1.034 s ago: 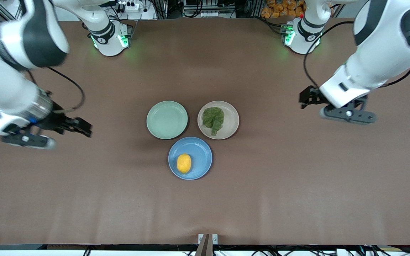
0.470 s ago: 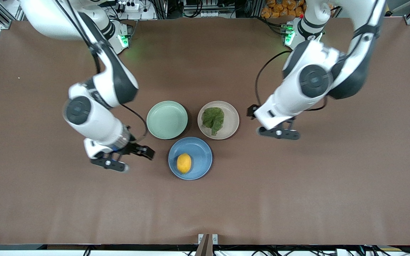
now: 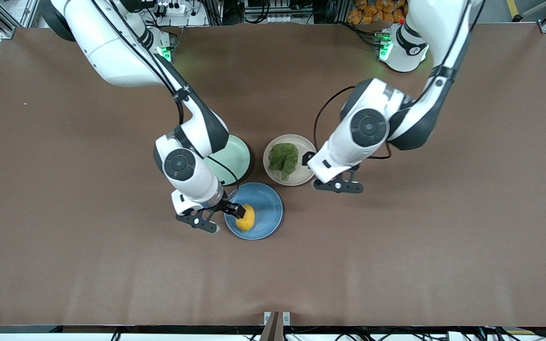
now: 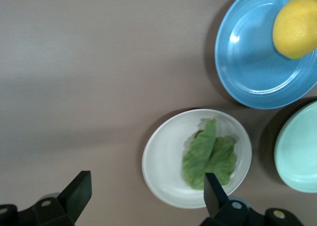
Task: Pick lemon and lettuce from blue and beige plates
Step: 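Close the right gripper on the lemon while the left gripper grasps the lettuce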
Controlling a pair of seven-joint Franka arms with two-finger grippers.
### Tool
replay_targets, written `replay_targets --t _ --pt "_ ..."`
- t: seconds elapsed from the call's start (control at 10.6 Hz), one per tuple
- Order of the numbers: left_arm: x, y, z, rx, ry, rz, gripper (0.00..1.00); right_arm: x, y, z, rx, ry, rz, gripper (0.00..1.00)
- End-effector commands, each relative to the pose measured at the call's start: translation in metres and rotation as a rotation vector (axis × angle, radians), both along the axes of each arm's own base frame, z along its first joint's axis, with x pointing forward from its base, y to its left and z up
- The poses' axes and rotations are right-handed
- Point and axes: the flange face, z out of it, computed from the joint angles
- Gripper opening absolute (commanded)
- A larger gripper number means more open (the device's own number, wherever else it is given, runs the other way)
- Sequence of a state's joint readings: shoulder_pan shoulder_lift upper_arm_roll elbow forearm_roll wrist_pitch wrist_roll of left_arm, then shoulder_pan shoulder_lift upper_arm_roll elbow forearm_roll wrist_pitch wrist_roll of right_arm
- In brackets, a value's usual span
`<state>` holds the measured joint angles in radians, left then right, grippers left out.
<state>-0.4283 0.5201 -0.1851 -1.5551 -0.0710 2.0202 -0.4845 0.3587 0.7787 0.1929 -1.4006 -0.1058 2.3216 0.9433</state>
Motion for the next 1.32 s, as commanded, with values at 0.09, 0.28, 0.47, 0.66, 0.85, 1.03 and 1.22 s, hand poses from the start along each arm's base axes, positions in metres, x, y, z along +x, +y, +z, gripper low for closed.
replay_targets --t 0.09,0.28,0.47,0.66,0.85,1.03,1.22 --pt "-0.018 -0.045 -0.06 0.008 0.021 0.036 1.0 0.004 0.022 -0.007 0.058 -0.066 -0.037 1.0" --pt "-0.029 -0.06 -0.089 0.016 0.034 0.015 1.0 -0.001 0.035 -0.018 0.059 -0.103 -0.009 1.0" --pt "-0.041 -0.073 -0.105 0.026 0.05 -0.005 1.0 -0.004 0.036 -0.033 0.029 -0.105 -0.009 1.0" --pt "-0.059 -0.089 -0.117 0.036 0.064 -0.038 1.0 -0.006 0.039 -0.044 0.012 -0.114 0.009 1.0" --pt "-0.061 -0.088 -0.137 0.05 0.084 -0.046 1.0 -0.01 0.042 -0.052 -0.011 -0.124 0.006 1.0" --pt "-0.065 -0.09 -0.151 0.051 0.09 -0.059 1.0 -0.015 0.047 -0.064 -0.041 -0.133 0.044 1.0" --pt "-0.063 -0.092 -0.156 0.04 0.076 -0.054 1.0 -0.016 0.047 -0.067 -0.044 -0.132 0.047 0.51"
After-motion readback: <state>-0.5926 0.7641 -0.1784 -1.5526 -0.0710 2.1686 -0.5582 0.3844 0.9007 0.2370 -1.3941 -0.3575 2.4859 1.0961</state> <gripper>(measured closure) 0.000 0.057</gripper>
